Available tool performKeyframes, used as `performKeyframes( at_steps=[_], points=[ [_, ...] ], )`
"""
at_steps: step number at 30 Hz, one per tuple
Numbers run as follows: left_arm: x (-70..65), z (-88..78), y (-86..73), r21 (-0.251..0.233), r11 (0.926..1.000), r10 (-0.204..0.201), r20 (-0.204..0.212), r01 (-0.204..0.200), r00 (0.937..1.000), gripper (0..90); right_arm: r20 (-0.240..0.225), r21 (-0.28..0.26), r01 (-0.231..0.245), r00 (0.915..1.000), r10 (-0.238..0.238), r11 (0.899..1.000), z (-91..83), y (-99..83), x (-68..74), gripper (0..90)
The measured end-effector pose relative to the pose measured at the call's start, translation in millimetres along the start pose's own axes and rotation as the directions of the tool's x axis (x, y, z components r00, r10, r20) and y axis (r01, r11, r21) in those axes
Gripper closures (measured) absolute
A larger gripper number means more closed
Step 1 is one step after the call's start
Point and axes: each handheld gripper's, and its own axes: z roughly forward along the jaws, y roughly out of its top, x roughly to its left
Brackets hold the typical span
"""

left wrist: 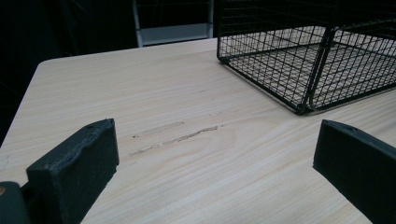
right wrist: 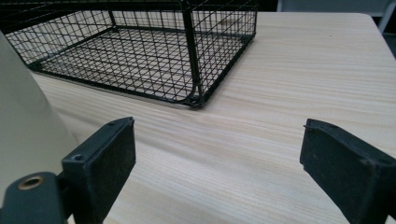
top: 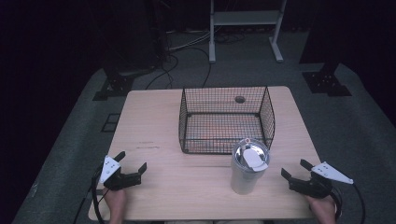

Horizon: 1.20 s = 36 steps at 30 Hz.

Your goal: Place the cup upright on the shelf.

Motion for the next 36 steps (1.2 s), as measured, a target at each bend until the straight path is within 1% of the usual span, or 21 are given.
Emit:
performKeyframes(
  at_steps=[5, 8, 13, 14, 15, 17, 18, 20, 21, 23, 25, 27, 28, 29, 30, 31, 32, 33, 34, 35, 36],
  points=[
    [-0.8, -0.2, -0.2, -0.001, 1.0, 0.004, 0.001, -0.004, 1.0, 0.0, -0.02, 0.003, 0.019, 0.9996, -0.019, 1.0, -0.3, 1.2, 2.7, 9.8],
    [-0.9, -0.4, -0.3, -0.001, 1.0, 0.007, 0.003, -0.007, 1.0, 0.0, -0.052, 0.012, 0.038, 0.9979, -0.038, 0.999, -3.6, 3.4, 9.4, 9.8],
    [-1.3, -0.6, -0.5, -0.005, 0.9999, 0.01, 0.007, -0.01, 0.9999, 0.0, -0.081, 0.002, 0.063, 0.9948, -0.063, 0.998, -10.5, 6.8, 18.5, 9.8],
    [-1.5, -0.6, -0.5, -0.005, 0.9999, 0.01, 0.006, -0.01, 0.9999, 0.0, -0.117, -0.006, 0.07, 0.9906, -0.07, 0.998, -14.4, 8.1, 23.4, 9.8],
    [-1.4, -0.6, -0.5, -0.005, 0.9999, 0.012, 0.007, -0.011, 0.9999, 0.0, -0.117, -0.006, 0.07, 0.9906, -0.07, 0.998, -14.4, 8.1, 23.4, 9.8],
    [-1.1, -0.6, -0.4, -0.004, 0.9999, 0.01, 0.006, -0.01, 0.9999, 0.0, -0.143, -0.006, 0.085, 0.9861, -0.085, 0.996, -18.3, 9.3, 28.7, 9.8],
    [-1.1, -0.5, -0.4, -0.003, 1.0, 0.009, 0.005, -0.009, 0.9999, 0.0, -0.167, -0.004, 0.1, 0.9809, -0.099, 0.995, -21.4, 9.6, 34.1, 9.8],
    [-1.3, -0.5, -0.5, -0.002, 0.9999, 0.01, 0.004, -0.01, 0.9999, 0.0, -0.181, -0.005, 0.095, 0.979, -0.094, 0.995, -22.8, 9.2, 36.9, 9.8],
    [-1.5, -0.5, -0.5, -0.002, 0.9999, 0.012, 0.004, -0.012, 0.9999, 0.0, -0.213, -0.004, 0.089, 0.9731, -0.087, 0.996, -25.1, 7.8, 43.1, 9.7],
    [-1.7, -0.5, -0.5, 0.0, 0.9999, 0.014, 0.003, -0.014, 0.9999, 0.0, -0.219, -0.005, 0.098, 0.9708, -0.097, 0.995, -25.8, 7.0, 46.6, 9.7],
    [-1.8, -0.5, -0.4, 0.001, 0.9999, 0.014, 0.002, -0.014, 0.9999, 0.0, -0.224, 0.003, 0.128, 0.9667, -0.124, 0.992, -26.6, 5.2, 58.1, 9.7],
    [-2.2, -0.6, -0.6, 0.0, 0.9999, 0.015, 0.002, -0.015, 0.9999, 0.0, -0.236, 0.004, 0.128, 0.964, -0.123, 0.992, -26.1, 4.9, 61.8, 9.2],
    [-2.4, -0.7, -0.6, 0.0, 0.9999, 0.016, 0.003, -0.016, 0.9999, 0.0, -0.257, 0.001, 0.134, 0.9577, -0.13, 0.991, -24.8, 5.4, 69.5, 8.7],
    [-2.4, -0.7, -0.6, 0.0, 0.9999, 0.016, 0.003, -0.016, 0.9999, 0.0, -0.257, 0.001, 0.134, 0.9577, -0.13, 0.991, -24.8, 5.4, 69.5, 8.7],
    [-2.2, -0.7, -0.6, 0.0, 0.9999, 0.015, 0.003, -0.015, 0.9999, 0.0, -0.265, 0.0, 0.155, 0.9527, -0.15, 0.988, -22.6, 7.0, 77.3, 7.7],
    [-2.1, -0.7, -0.6, -0.001, 0.9999, 0.015, 0.003, -0.015, 0.9999, 0.0, -0.263, -0.006, 0.172, 0.9503, -0.167, 0.985, -21.2, 8.2, 80.8, 7.3],
    [-2.1, -0.7, -0.6, -0.001, 0.9999, 0.015, 0.003, -0.015, 0.9999, 0.0, -0.263, -0.006, 0.172, 0.9503, -0.167, 0.985, -21.2, 8.2, 80.8, 7.3],
    [-2.1, -0.7, -0.6, -0.002, 0.9999, 0.014, 0.003, -0.014, 0.9999, 0.0, -0.281, -0.016, 0.183, 0.9426, -0.18, 0.983, -18.5, 11.4, 87.7, 6.5],
    [-2.1, -0.7, -0.6, -0.002, 0.9999, 0.014, 0.003, -0.014, 0.9999, 0.0, -0.287, -0.018, 0.192, 0.9391, -0.189, 0.981, -16.8, 13.2, 92.1, 5.4],
    [-2.1, -0.7, -0.6, -0.002, 0.9999, 0.014, 0.003, -0.014, 0.9999, 0.0, -0.287, -0.018, 0.192, 0.9391, -0.189, 0.981, -16.8, 13.2, 92.1, 5.4],
    [-1.9, -0.8, -0.5, -0.002, 0.9999, 0.016, 0.003, -0.016, 0.9999, 0.0, -0.294, -0.021, 0.214, 0.9323, -0.21, 0.977, -12.6, 17.2, 100.7, 3.8]
  ],
)
